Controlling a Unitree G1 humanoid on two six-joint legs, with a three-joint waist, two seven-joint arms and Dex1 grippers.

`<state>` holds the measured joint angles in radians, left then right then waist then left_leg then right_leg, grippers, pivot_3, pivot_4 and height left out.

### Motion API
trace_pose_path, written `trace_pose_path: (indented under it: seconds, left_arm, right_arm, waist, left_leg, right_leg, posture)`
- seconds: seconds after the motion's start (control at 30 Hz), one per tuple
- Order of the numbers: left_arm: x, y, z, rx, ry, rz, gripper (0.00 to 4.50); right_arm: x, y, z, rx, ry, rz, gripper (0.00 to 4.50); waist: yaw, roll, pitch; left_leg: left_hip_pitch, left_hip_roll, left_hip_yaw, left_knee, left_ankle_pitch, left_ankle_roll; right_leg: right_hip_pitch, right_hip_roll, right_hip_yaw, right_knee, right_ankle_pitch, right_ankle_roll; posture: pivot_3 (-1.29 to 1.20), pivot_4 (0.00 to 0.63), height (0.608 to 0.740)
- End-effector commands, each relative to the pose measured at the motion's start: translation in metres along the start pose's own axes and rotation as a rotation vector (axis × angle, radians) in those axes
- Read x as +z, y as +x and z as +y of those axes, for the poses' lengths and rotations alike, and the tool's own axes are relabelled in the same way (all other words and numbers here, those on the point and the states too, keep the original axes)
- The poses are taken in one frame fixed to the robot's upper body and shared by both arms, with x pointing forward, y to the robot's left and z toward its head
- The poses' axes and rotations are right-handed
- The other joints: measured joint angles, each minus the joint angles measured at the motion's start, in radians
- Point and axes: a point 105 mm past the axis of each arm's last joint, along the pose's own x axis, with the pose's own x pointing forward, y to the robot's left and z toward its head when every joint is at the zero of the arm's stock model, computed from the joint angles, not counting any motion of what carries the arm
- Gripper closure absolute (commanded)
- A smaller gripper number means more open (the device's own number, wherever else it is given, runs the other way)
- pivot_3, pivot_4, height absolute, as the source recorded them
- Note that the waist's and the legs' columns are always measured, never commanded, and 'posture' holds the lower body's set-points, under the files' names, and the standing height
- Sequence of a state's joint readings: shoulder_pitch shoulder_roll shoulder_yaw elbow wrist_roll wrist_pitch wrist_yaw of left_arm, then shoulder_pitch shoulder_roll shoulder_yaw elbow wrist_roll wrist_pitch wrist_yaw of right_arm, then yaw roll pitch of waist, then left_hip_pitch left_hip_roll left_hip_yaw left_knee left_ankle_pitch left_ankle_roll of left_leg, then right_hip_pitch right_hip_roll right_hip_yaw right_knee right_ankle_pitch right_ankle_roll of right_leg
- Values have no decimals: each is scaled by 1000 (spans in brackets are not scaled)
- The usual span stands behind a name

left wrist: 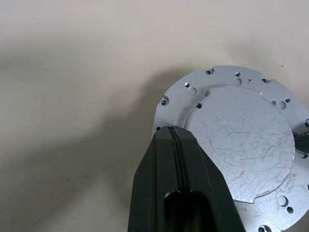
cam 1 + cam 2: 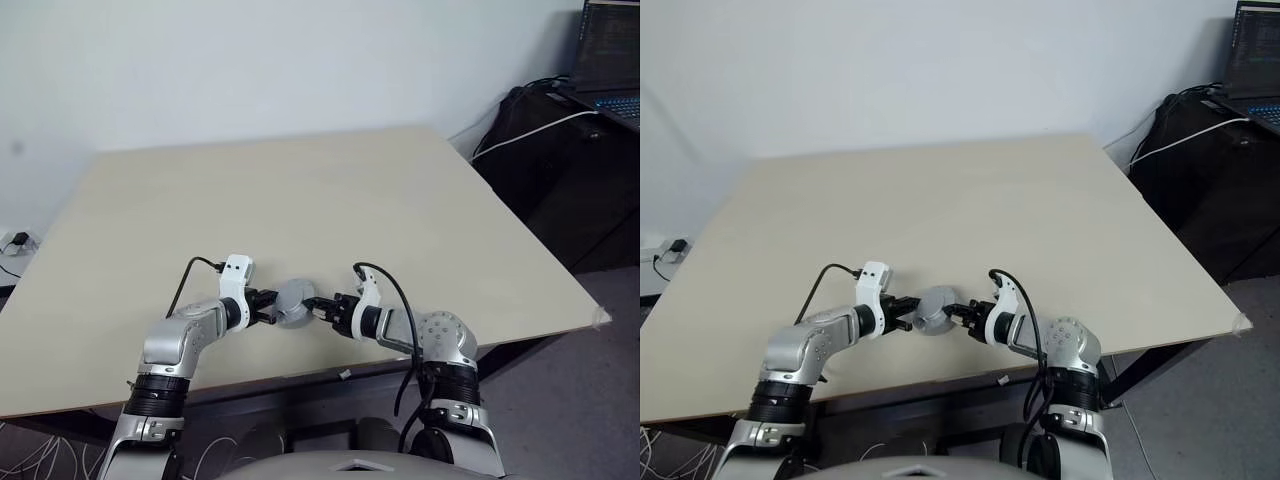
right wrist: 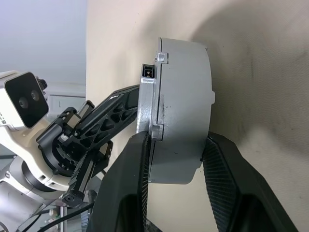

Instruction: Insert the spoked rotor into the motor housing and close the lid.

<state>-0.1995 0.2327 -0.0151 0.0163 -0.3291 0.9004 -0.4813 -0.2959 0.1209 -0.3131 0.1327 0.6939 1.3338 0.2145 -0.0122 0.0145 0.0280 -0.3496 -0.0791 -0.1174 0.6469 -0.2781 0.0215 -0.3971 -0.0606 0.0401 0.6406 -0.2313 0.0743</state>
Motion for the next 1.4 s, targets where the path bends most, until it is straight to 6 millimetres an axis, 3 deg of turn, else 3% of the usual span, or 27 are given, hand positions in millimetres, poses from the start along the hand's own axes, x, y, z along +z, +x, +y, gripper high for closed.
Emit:
trace_pose_path:
  seconds: [0.03, 0.3, 0.5, 0.7, 0.8, 0.87, 1.2, 1.4]
  left_arm:
    - [-5, 8, -20, -76, -13, 4, 4500]
    - [30, -20, -32, -119, -104, -299, 4500]
    - [27, -47, -35, -133, -200, -419, 4500]
    - [7, -65, -51, -238, -416, -499, 4500]
    - [-11, -67, -48, -226, -625, -551, 3908]
    - [-18, -67, -45, -212, -705, -581, 3232]
    - [-31, -70, -35, -198, -990, -731, 4]
    - [-21, -69, -38, -256, -1012, -777, 0]
  right_arm:
    - [-7, 9, 32, 135, -12, 11, 3197]
    - [-5, 1, 17, 101, 36, -35, 3219]
    - [0, -3, 13, 103, 63, -71, 3252]
    - [7, -5, 20, 144, 80, -123, 3254]
    - [17, -7, 36, 213, 85, -172, 3267]
    - [18, -8, 44, 239, 83, -181, 3267]
    - [15, -8, 69, 334, 79, -157, 3267]
    - [0, -11, 81, 397, 59, -81, 3267]
  waist:
    - [0, 0, 0]
    - [0, 0, 1]
    - [-3, 0, 1]
    - [-2, 1, 2]
    - [-1, 0, 5]
    - [-3, -1, 7]
    - [-7, 0, 8]
    - [-8, 0, 8]
  left_leg:
    - [0, 0, 0, 0, 0, 0]
    - [-10, 0, 0, 1, 0, 1]
    - [-14, 1, 1, 0, 0, 1]
    - [-14, 1, 1, 0, 0, 2]
    - [-14, 1, 1, 1, -1, 3]
    - [-15, 2, 1, 2, -1, 3]
    - [-16, 2, 1, 1, -1, 4]
    - [-16, 1, 2, 1, -2, 6]
  right_leg:
    - [0, 0, 0, 0, 0, 0]
    - [-11, 0, 0, 0, 3, -5]
    - [-13, -1, 3, 1, 3, -7]
    - [-13, 0, 1, -1, 3, -7]
    - [-12, 0, 1, -5, 4, -4]
    - [-12, 0, 1, -6, 2, 2]
    - [-13, 0, 0, -9, 5, -4]
    - [-12, 1, 1, -11, 5, -3]
  posture:
    - [0, 0, 740]
    - [0, 0, 740]
    - [0, 0, 740]
    - [0, 0, 740]
    - [0, 0, 740]
    - [0, 0, 740]
    - [0, 0, 740]
    - [0, 0, 740]
